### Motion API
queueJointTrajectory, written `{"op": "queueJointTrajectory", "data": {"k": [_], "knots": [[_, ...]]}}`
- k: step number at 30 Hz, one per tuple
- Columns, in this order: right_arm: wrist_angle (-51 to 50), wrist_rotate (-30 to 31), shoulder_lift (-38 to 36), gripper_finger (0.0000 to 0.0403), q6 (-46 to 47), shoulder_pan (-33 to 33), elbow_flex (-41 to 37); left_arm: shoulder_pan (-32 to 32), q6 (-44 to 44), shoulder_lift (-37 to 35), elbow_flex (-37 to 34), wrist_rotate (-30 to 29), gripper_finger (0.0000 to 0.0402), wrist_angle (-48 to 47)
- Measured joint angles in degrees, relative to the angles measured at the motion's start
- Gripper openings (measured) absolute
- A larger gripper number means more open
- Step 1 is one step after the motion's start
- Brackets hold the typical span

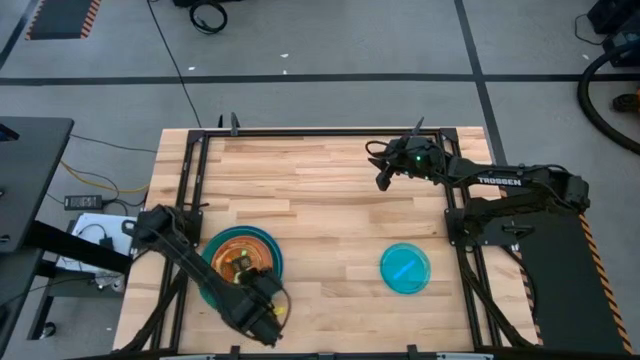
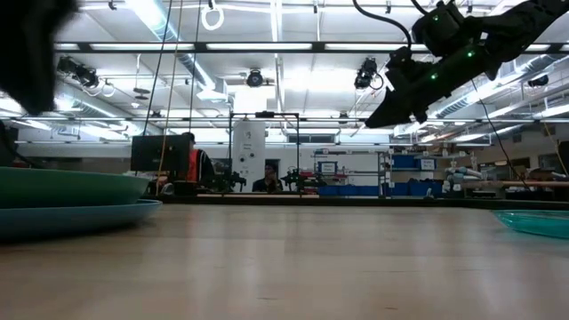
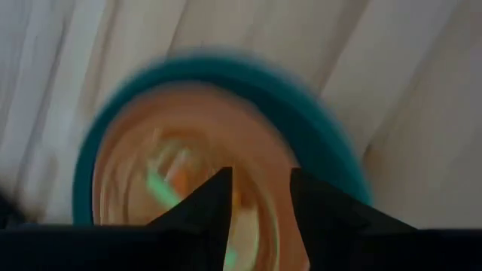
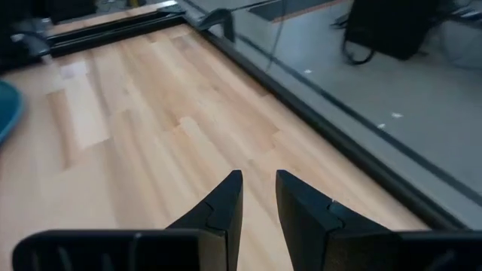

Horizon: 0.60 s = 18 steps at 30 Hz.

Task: Stack plastic plates
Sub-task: Stack the light blue plate on top of the light green plate

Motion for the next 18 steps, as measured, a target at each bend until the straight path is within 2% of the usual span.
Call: {"op": "queueJointTrajectory", "data": {"k": [7,14,18], "knots": [[-5.6,-1.0,0.0,0.0091,3.0,3.3,0.0,5.5,22.9,0.2,0.0,-6.5,0.0143,14.4],[-11.7,-0.4,0.0,0.0091,6.6,8.6,0.0,11.6,42.1,0.3,0.0,-6.9,0.0143,30.0],[-14.7,1.9,0.0,0.0091,8.9,11.9,0.0,15.0,52.6,0.3,0.0,-6.7,0.0143,36.6]]}}
